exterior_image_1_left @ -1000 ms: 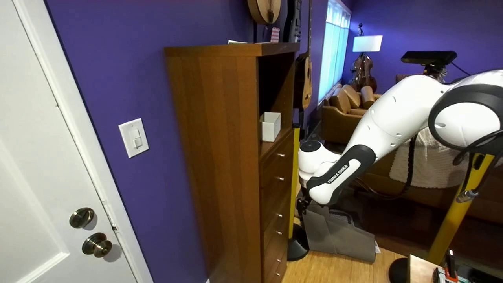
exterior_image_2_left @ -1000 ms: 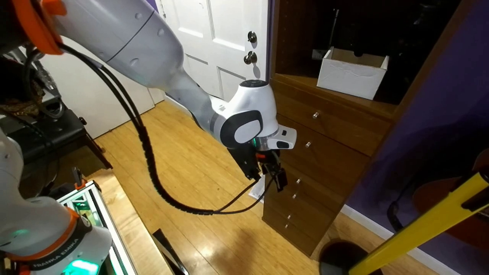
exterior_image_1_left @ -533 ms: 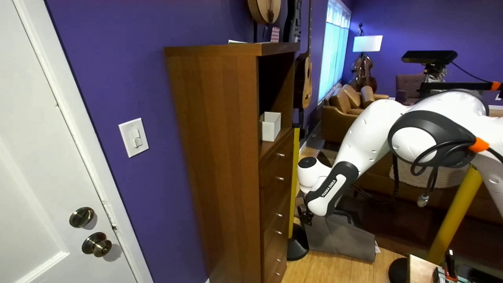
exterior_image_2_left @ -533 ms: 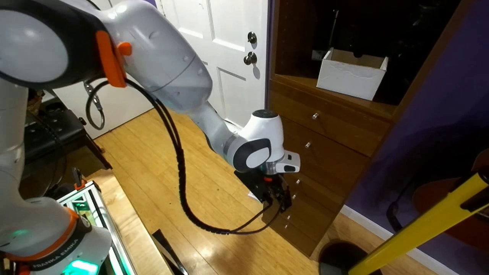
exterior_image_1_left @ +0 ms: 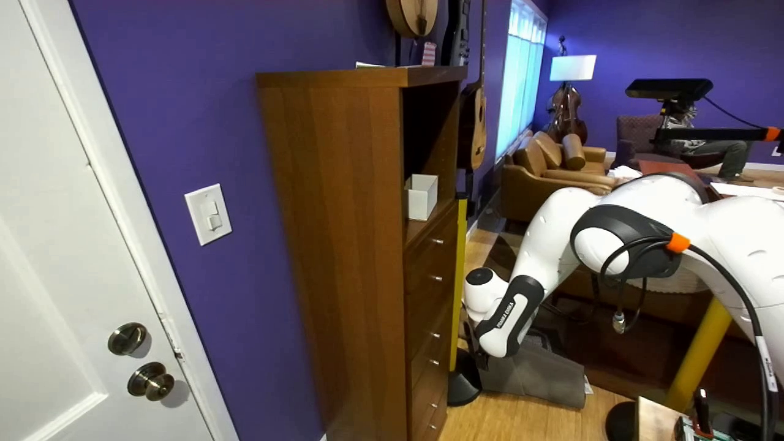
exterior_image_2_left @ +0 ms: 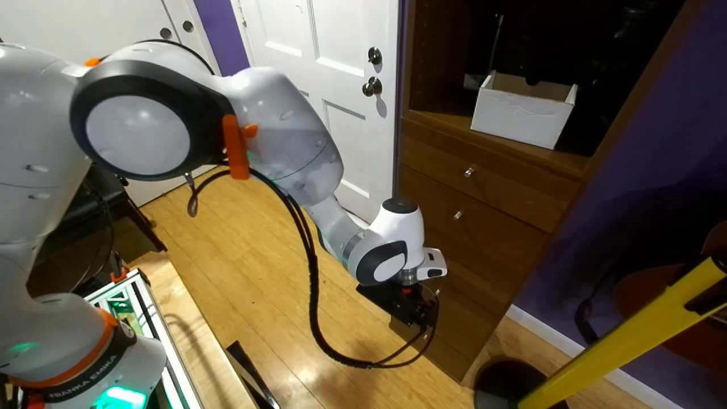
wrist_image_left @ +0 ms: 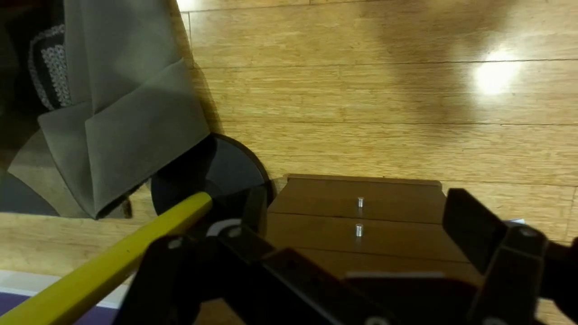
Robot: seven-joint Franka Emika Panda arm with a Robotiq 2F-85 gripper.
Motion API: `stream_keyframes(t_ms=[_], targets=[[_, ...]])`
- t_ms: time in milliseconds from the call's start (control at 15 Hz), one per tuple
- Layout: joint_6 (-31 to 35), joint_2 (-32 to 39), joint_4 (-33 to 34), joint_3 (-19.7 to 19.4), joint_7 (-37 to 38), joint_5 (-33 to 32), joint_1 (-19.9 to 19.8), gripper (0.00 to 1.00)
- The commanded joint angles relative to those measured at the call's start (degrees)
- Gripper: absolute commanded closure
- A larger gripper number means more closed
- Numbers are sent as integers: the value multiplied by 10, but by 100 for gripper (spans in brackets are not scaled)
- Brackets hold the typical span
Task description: Open the third to bottom drawer of the cabinet
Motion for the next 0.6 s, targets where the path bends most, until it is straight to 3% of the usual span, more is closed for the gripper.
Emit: stream_keyframes(t_ms=[0, 333, 533], targets=[[36, 46, 44, 56, -95, 24, -59, 0], [100, 93, 82, 156, -208, 46, -155, 0], [70, 118, 114, 186, -245, 47, -185, 0]])
